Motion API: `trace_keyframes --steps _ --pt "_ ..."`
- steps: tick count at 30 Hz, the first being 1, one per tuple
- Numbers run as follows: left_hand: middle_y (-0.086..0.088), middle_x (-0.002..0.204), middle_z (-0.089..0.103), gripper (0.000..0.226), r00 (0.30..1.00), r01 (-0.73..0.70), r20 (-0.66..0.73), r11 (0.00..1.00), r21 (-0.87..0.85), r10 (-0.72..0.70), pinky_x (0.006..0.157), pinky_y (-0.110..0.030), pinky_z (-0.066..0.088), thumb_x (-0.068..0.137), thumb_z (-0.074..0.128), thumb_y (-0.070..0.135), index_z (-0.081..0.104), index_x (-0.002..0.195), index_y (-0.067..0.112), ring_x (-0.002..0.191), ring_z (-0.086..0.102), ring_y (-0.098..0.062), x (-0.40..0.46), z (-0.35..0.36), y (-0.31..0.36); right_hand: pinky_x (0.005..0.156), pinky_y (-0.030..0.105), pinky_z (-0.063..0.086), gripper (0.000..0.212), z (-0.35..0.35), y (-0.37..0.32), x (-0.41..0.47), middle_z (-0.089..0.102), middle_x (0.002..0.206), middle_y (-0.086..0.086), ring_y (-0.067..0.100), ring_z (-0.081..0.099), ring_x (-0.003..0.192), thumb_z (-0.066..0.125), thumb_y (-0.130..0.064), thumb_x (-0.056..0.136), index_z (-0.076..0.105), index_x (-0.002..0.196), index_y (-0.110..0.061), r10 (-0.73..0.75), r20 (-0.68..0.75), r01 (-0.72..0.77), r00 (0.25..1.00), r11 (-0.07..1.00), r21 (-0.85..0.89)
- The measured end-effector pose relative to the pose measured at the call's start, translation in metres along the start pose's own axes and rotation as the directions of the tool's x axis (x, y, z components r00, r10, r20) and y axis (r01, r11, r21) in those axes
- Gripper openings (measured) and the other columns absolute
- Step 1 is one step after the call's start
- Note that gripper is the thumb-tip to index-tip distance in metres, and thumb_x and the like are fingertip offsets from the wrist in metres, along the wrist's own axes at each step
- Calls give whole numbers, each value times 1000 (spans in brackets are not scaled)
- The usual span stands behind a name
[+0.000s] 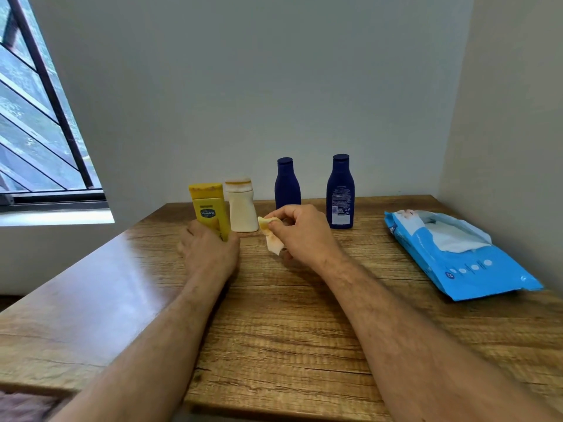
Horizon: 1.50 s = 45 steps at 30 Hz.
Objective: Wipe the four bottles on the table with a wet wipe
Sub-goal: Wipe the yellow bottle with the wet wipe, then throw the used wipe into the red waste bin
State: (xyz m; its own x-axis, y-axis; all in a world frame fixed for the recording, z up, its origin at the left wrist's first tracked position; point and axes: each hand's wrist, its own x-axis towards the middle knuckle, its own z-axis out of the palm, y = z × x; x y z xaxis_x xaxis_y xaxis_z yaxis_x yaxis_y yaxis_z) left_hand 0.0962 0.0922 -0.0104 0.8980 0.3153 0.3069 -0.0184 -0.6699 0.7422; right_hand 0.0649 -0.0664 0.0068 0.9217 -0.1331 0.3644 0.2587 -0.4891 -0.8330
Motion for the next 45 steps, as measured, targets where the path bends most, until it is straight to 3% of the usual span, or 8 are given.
trace_keyframes --steps 4,9,13,18,25,35,45 --pt "-14 142 47 73 999 -9 -33 995 -104 5 109 -47 42 90 73 33 34 147 10 131 46 -33 11 1 -6 83 42 61 20 0 -1 0 58 91 -19 9 62 96 68 -32 92 73 111 -27 -1 14 1 1000 1000 -16" --pt "-11 133 57 63 999 31 -39 991 -127 -37 100 -45 45 88 75 32 45 138 9 124 55 -30 25 1 -2 80 43 61 18 2 -4 0 64 96 -10 13 66 93 68 -29 93 74 109 -26 -7 2 7 1000 1000 1" --pt "-10 130 62 61 996 76 -32 987 -141 -81 100 -46 48 86 77 37 49 134 10 119 59 -30 39 5 -2 79 41 62 18 3 -3 1 62 93 -13 10 63 91 68 -30 92 74 109 -26 -19 3 19 1000 1000 -4" --pt "-11 126 63 60 983 153 -65 968 -200 -169 98 -46 50 83 81 35 51 128 11 116 60 -31 55 10 -2 77 21 52 19 1 0 3 62 101 -10 3 56 91 67 -27 94 73 112 -25 -48 12 49 999 999 -24" --pt "-15 128 62 63 972 202 -87 964 -175 -219 101 -48 49 82 82 37 51 129 9 119 59 -35 68 15 -2 79 40 62 14 3 3 5 62 95 -12 10 64 92 68 -27 93 74 106 -28 -33 -6 33 999 999 13" --pt "-15 127 61 65 972 212 -65 961 -177 -226 100 -52 49 81 83 36 49 130 11 120 56 -36 72 18 -6 79 41 62 17 1 2 6 58 92 -15 12 63 93 68 -25 94 73 110 -26 -14 12 14 1000 1000 5" --pt "-19 137 54 83 968 228 -83 967 -117 -238 105 -53 46 74 88 30 40 137 4 128 50 -39 73 20 -3 82 43 61 18 2 1 5 60 97 -13 14 64 97 68 -25 94 73 111 -26 -10 21 10 1000 1000 10"
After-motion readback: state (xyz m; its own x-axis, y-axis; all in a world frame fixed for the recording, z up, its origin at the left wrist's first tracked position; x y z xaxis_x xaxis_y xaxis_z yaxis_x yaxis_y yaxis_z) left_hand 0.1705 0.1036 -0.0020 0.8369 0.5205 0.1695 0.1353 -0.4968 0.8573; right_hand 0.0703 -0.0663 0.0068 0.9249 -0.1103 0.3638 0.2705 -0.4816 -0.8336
